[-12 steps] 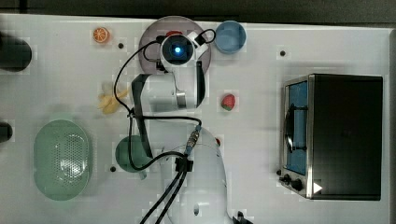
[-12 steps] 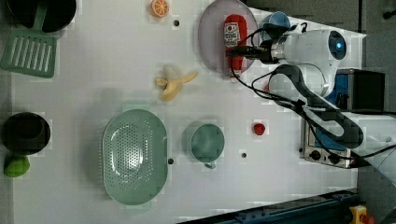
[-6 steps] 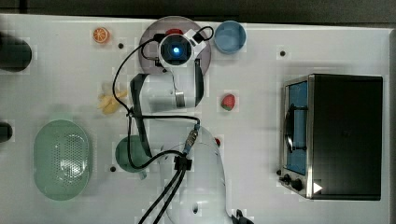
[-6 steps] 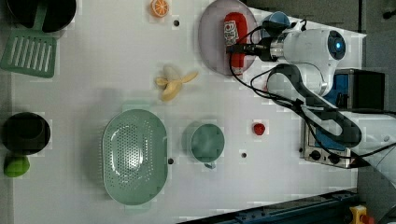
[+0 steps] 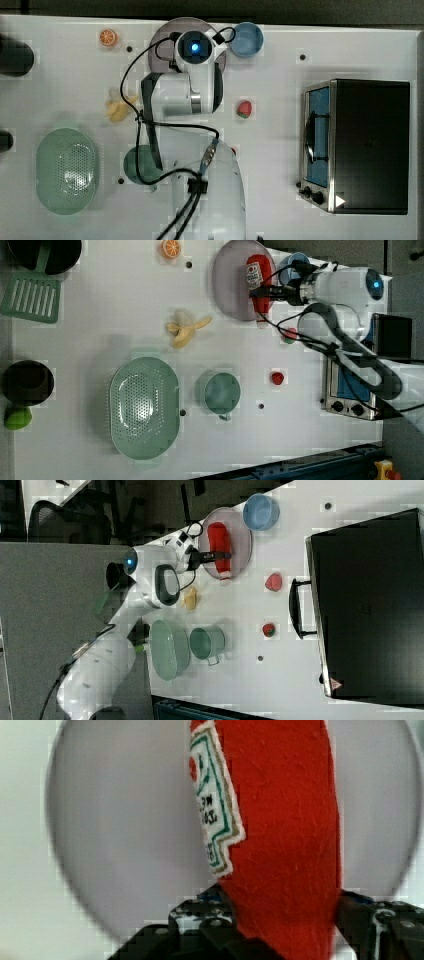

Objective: Pick ketchup from plate and place it on table.

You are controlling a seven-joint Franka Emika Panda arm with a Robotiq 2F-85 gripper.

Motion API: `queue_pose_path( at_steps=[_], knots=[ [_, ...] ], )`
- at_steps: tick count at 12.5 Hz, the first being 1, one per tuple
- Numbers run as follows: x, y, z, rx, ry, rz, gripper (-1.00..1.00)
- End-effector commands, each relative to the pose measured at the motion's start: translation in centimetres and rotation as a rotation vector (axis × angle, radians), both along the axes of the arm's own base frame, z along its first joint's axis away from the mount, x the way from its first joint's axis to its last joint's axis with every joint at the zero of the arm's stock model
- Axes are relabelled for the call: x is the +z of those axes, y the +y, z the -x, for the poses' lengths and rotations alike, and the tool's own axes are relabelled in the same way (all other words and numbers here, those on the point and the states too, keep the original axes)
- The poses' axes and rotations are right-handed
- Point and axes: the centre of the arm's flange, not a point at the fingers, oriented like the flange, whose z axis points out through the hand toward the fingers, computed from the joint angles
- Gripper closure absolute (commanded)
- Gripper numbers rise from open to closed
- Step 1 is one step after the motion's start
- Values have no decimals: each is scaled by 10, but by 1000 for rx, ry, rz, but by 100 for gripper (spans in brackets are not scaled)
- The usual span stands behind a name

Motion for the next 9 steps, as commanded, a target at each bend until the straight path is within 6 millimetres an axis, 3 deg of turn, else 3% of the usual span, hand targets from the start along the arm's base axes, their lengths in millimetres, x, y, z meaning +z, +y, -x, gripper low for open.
queue_pose_path(
  at_steps=[1, 5, 7, 9],
  knots=[
    [138, -9, -16, -24, -115, -35, -20],
    [231, -36, 17, -55, -29, -27, -20],
    [261, -56, 43, -81, 43, -15, -20],
    [278, -81, 67, -123, 56, -6, -20]
  ],
)
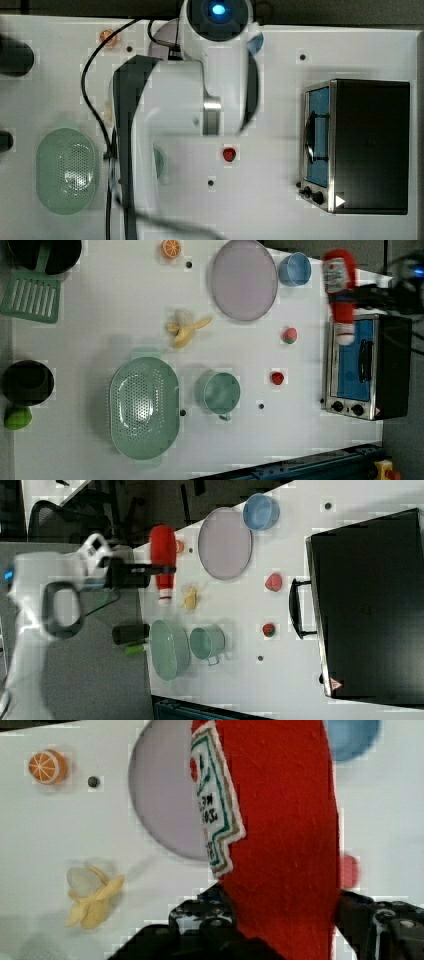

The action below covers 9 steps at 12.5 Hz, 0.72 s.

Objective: Pick ketchup from plate and place it on table.

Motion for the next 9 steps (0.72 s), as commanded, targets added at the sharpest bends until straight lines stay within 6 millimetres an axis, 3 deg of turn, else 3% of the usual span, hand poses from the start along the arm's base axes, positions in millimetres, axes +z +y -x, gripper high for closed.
queue_pose_path(
  at_steps=[1, 3, 6, 9],
  knots=[
    [-5, -56, 30, -82, 58, 1, -20],
    [-18, -69, 59, -109, 98, 0, -20],
    [-51, -65, 95, -110, 102, 4, -20],
    [-109, -60, 121, -111, 87, 11, -20]
  ],
)
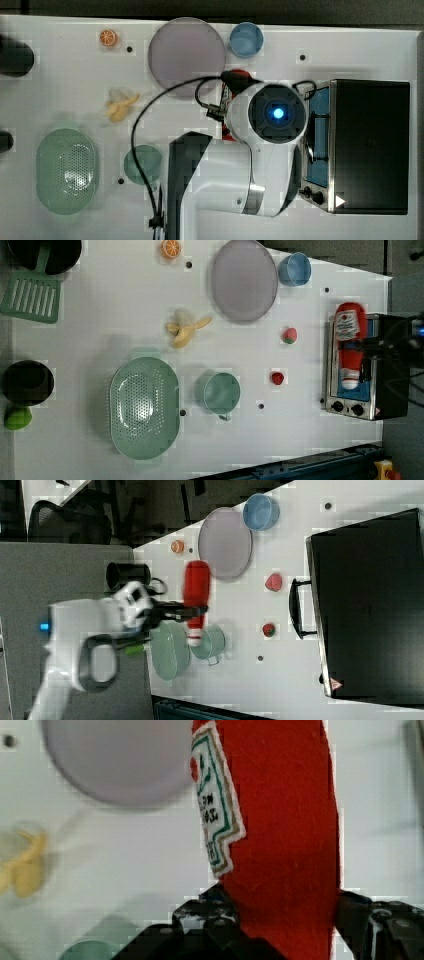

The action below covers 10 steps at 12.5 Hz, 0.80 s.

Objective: Pick ketchup from plate and place it on table.

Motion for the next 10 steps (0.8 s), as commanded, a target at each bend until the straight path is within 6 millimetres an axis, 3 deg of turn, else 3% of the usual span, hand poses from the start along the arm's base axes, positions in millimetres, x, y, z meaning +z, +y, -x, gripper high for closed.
queue_pose_path(
  at_steps=[1, 8, 10],
  knots=[
    [-67, 11, 20, 27, 40, 1, -20],
    [-193, 16, 30, 30, 94, 10, -25],
    [-209, 15, 30, 29, 84, 13, -66]
  ],
)
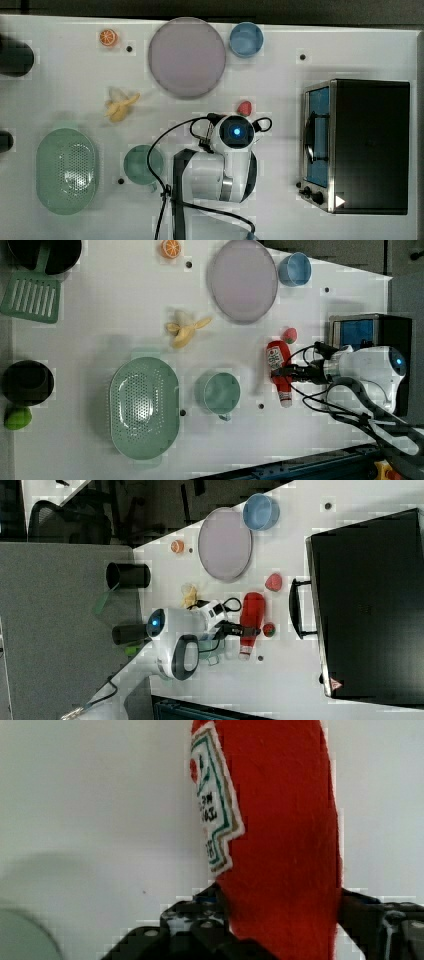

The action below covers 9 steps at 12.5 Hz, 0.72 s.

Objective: Pick ketchup from plate and place it on table.

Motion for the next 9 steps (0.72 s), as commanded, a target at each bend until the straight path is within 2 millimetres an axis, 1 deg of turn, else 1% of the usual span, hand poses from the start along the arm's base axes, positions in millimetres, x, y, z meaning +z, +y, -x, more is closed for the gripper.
queue_pose_path(
  at_steps=[1, 2, 3, 4, 5, 7, 9],
  knots=[
    [24, -7, -21, -3, -102, 6, -88],
    [36, -7, -25, -6, -120, 6, -100],
    [55, -6, -30, -18, -139, 6, -100],
    [80, -6, -36, -55, -159, 7, -100],
    [112, -4, -42, -105, -179, 7, -100],
    [186, 0, -52, -209, -211, 6, -100],
    [258, 5, -50, -333, -194, 7, -100]
  ],
)
